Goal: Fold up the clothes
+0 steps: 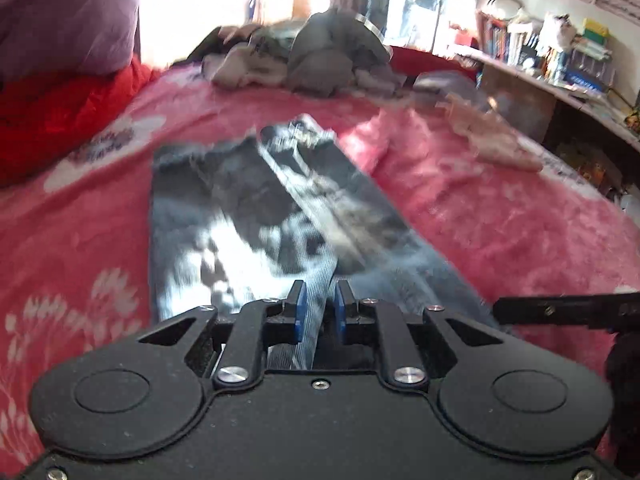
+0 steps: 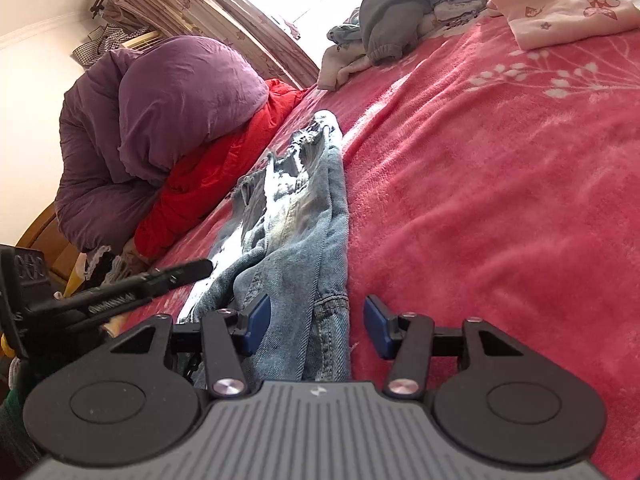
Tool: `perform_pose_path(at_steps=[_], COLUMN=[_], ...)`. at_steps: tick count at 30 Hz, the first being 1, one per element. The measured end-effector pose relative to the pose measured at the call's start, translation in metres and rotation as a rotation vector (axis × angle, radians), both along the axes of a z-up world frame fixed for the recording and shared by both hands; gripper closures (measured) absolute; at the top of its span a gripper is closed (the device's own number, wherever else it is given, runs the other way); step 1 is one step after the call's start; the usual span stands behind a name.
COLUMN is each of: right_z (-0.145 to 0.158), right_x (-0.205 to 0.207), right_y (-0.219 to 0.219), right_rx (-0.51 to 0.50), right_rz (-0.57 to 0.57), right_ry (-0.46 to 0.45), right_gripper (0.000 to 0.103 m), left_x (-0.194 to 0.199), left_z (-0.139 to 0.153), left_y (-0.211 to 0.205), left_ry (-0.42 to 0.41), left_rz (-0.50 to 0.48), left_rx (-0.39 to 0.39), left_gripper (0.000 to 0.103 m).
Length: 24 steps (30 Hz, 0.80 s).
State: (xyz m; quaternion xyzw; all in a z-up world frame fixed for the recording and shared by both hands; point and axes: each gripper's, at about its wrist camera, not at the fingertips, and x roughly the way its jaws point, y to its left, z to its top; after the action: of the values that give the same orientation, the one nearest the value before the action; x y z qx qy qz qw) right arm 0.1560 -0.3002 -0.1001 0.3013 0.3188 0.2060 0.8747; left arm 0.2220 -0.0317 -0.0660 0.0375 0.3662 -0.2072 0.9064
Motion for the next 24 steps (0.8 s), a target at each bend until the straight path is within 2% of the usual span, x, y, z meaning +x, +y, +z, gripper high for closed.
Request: perform_pose_path(at_steps=[1, 4, 7, 9, 10, 12, 14, 19, 20, 21, 22, 24], right_z=[0.002, 0.009, 0.018, 0.022, 0.024, 0.032, 0.039, 0.047, 0.045, 0.04, 0.035, 0.016], right_x=[-0.002, -0.009, -0.018, -0.021, -0.023, -0.031, -0.037, -0.045, -0.044, -0.041, -0.038, -0.033], right_y=[0.002, 0.011, 0.02, 0.025, 0.028, 0.041, 0.045, 0.05, 0.056, 0.065, 0.073, 0.082], right_rx=[-0.009, -0.064, -0.131, -0.166, -0.189, -0.315, -0.38, -0.407, -0.415, -0.466, -0.519, -0.547], right_rz=[0.011, 0.042, 0.071, 0.092, 0.105, 0.125, 0.117, 0.147, 0.174, 0.205, 0.236, 0.297], right_ry=[-0.011, -0.057, -0.122, -0.144, -0.156, -0.202, -0.233, -0.315, -0.316, -0.282, -0.246, -0.154], right_gripper=[0.053, 0.059, 0.066, 0.087, 0.087, 0.087, 0.087, 0.087, 0.087, 0.087, 0.087, 0.088], left_x=[0.0, -0.017, -0.045, -0.064, -0.073, -0.088, -0.096, -0.098, -0.096, -0.094, -0.095, -0.098], left_z=[-0.007, 0.011, 0.034, 0.043, 0.044, 0.046, 0.045, 0.027, 0.016, 0.007, 0.002, -0.003], left_y=[-0.002, 0.002, 0.025, 0.044, 0.054, 0.072, 0.077, 0.061, 0.057, 0.054, 0.053, 0.052], left_ry=[0.012, -0.039, -0.097, -0.119, -0.12, -0.115, -0.108, -0.078, -0.038, -0.006, 0.006, 0.016], left_rz=[-0.005, 0.01, 0.086, 0.155, 0.189, 0.239, 0.239, 0.162, 0.153, 0.148, 0.151, 0.155], left_rx=[0.02, -0.014, -0.067, -0.092, -0.109, -0.141, -0.147, -0.128, -0.1, -0.074, -0.053, -0.017], left_gripper=[0.091, 0.09, 0.09, 0.09, 0.09, 0.09, 0.09, 0.09, 0.09, 0.09, 0.09, 0.09])
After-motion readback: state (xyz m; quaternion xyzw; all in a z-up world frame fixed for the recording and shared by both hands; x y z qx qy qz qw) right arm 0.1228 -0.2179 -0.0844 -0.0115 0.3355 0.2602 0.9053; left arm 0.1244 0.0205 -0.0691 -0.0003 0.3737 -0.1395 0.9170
